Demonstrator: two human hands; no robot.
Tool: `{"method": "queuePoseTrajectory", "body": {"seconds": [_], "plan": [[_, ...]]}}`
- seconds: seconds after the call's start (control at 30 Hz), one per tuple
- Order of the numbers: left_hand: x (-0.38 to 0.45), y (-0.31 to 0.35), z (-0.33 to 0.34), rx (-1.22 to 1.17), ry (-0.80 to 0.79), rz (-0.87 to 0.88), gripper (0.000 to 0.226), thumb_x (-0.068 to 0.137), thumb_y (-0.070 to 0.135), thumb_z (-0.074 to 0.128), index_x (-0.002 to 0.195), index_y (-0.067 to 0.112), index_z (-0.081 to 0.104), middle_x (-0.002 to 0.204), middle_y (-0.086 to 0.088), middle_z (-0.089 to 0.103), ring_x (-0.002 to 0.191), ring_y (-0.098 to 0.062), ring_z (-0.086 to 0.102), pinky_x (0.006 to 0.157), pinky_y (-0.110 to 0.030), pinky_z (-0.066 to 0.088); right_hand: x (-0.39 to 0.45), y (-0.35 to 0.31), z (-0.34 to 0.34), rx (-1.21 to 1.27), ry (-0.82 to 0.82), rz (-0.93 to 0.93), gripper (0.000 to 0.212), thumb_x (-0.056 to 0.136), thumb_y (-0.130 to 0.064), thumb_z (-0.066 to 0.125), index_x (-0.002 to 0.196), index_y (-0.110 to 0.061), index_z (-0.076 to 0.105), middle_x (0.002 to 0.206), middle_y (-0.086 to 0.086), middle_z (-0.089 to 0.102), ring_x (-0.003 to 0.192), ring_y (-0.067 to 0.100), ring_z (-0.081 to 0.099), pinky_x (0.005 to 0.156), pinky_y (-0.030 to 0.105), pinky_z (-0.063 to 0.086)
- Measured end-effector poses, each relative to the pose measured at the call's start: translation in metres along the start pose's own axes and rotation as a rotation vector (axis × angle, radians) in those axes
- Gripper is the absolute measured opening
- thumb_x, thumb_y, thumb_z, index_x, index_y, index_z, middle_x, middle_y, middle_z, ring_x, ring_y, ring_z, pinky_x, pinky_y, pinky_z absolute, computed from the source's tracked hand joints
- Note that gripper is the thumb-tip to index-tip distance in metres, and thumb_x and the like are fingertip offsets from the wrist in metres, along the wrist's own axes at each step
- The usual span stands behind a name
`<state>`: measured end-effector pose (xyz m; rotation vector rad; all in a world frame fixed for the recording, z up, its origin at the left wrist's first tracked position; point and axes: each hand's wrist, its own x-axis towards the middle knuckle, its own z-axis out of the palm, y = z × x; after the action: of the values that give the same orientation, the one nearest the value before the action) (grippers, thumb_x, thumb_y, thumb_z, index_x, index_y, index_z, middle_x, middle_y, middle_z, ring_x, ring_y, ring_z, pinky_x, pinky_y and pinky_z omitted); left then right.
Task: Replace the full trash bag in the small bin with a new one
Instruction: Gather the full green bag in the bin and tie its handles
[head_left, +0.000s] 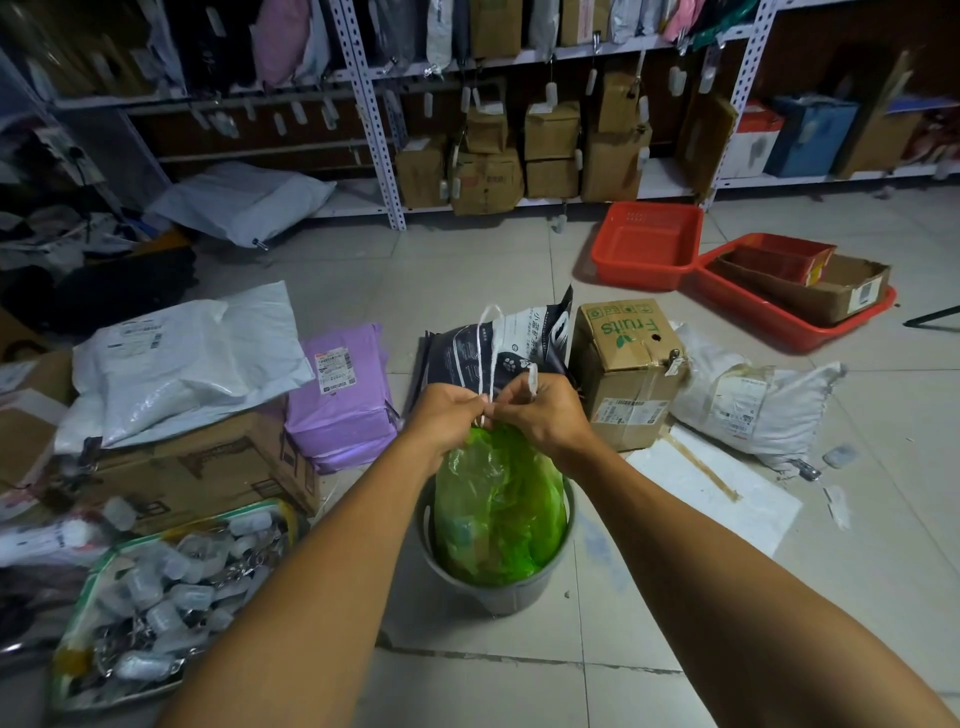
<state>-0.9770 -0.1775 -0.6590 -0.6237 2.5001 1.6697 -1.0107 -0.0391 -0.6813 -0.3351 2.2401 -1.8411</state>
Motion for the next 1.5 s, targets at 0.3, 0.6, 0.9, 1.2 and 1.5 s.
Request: {"method": "queuePoseTrajectory", "body": {"seconds": [0.3,0.6,0.9,1.2,1.5], "plan": [[-0.004,-0.008,-0.004,-0.030,-0.077,0.030,0.025,0.093,0.026,0.062,0.115,0.013,0.061,0.100,-0.004,0.069,0.089,-0.016,0.063,0.074,-0.031,0.050,0.006,0.010,0.007,-0.038,0.133,0.054,0.011,0.080,-0.013,0.076,0.071,-0.012,0.070,0.071,0.008,0.073,0.069,0.023,0.069,0.072,0.046,0.060],[-0.011,-0.014,-0.009,0.101,-0.014,0.196,0.008,0.089,0.014,0.067,0.089,0.012,0.060,0.089,-0.005,0.067,0.081,-0.017,0.060,0.073,-0.035,0.051,0.004,0.007,0.009,-0.338,-0.039,0.022,0.018,0.091,-0.017,0.063,0.079,-0.009,0.072,0.068,0.003,0.062,0.061,0.012,0.049,0.058,0.028,0.039],[-0.013,-0.011,-0.013,0.053,-0.019,0.199,0.009,0.084,0.010,0.072,0.087,0.013,0.064,0.085,-0.005,0.074,0.076,-0.014,0.065,0.070,-0.030,0.051,-0.003,0.007,-0.001,-0.346,-0.112,-0.021,0.018,0.091,-0.025,0.062,0.081,-0.013,0.070,0.072,0.005,0.066,0.066,0.015,0.054,0.062,0.033,0.044],[-0.012,-0.011,-0.007,0.225,0.118,0.276,0.017,0.084,0.006,0.071,0.076,0.018,0.063,0.084,-0.001,0.069,0.083,-0.019,0.067,0.074,-0.035,0.057,-0.006,-0.001,-0.002,-0.212,-0.146,0.079,0.021,0.091,-0.021,0.055,0.077,-0.012,0.066,0.067,0.001,0.056,0.065,0.016,0.048,0.064,0.034,0.039],[-0.015,-0.009,-0.002,0.192,0.094,0.267,0.016,0.086,0.005,0.068,0.087,0.017,0.077,0.085,0.002,0.072,0.082,-0.012,0.066,0.076,-0.026,0.053,-0.002,-0.008,-0.006,-0.045,-0.189,0.256,0.017,0.085,-0.015,0.056,0.082,-0.001,0.065,0.070,0.009,0.051,0.068,0.021,0.048,0.066,0.033,0.038]]}}
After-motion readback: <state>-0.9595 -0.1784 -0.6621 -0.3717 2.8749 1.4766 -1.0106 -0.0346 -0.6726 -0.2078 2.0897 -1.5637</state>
